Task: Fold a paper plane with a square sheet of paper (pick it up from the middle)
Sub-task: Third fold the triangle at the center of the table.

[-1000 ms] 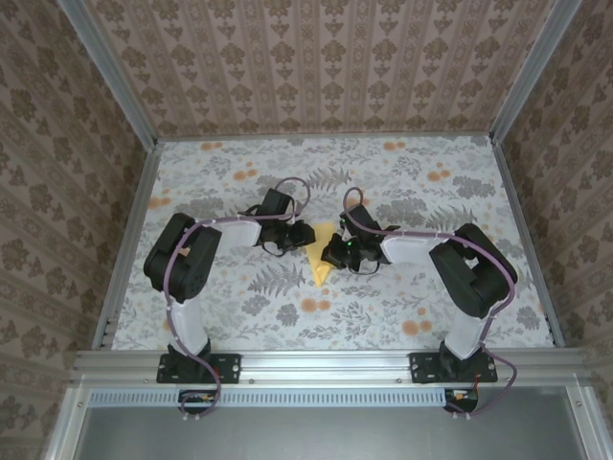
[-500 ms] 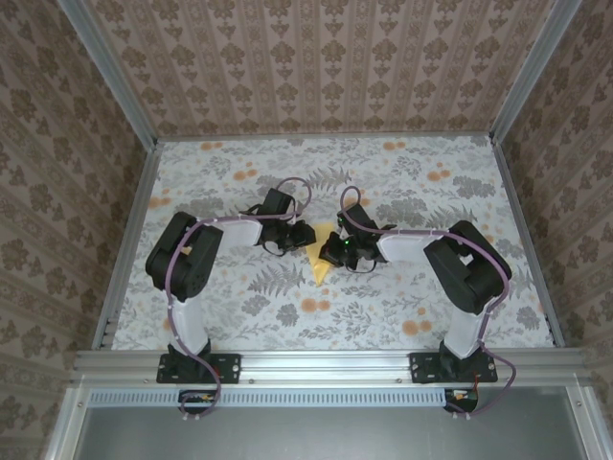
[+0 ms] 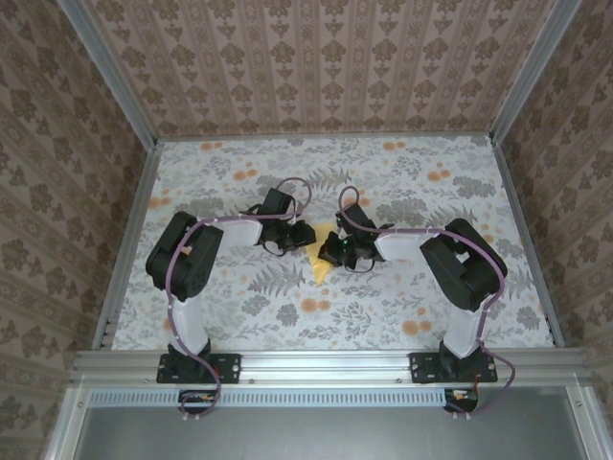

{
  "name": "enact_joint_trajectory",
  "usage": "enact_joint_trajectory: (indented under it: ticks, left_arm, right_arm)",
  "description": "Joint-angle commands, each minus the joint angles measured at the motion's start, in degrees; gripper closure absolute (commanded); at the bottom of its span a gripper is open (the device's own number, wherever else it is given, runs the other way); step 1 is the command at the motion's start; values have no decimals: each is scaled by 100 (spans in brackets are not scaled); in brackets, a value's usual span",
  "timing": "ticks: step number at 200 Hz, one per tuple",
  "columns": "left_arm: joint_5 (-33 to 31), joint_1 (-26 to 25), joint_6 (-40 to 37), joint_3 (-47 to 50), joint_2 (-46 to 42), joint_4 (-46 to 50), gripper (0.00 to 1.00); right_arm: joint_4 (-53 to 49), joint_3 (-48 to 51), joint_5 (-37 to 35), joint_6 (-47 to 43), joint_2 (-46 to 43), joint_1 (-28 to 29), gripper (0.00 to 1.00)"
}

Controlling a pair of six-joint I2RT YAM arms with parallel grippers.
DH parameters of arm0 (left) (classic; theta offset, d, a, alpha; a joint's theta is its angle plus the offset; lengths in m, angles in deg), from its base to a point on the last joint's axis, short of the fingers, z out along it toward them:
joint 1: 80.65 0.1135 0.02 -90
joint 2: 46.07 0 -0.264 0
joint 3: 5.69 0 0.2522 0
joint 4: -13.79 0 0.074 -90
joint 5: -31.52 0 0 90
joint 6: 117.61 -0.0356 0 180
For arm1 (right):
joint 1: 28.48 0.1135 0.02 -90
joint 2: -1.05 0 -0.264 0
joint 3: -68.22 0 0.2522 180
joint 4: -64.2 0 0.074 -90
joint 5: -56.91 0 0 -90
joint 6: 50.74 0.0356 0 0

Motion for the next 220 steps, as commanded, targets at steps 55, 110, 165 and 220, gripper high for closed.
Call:
enact_joint_trajectory:
  ticks: [55,110,165,220]
  left_arm:
    - [-10,-54,-166,-44,243,310,77]
    - [15,-56,-178,-43,270,309,77]
    - [24,-62,-186,-46,279,309,77]
    - [-50,-54,-173,-15,252,336,77]
  right_arm:
    - [-50,-197,-106,-17,196,43,100]
    - [-49,-236,-66,-27,272,44,100]
    - [-100,-259,-92,-41,318,38,100]
    - [-279,-224,-304,-97,217,39,100]
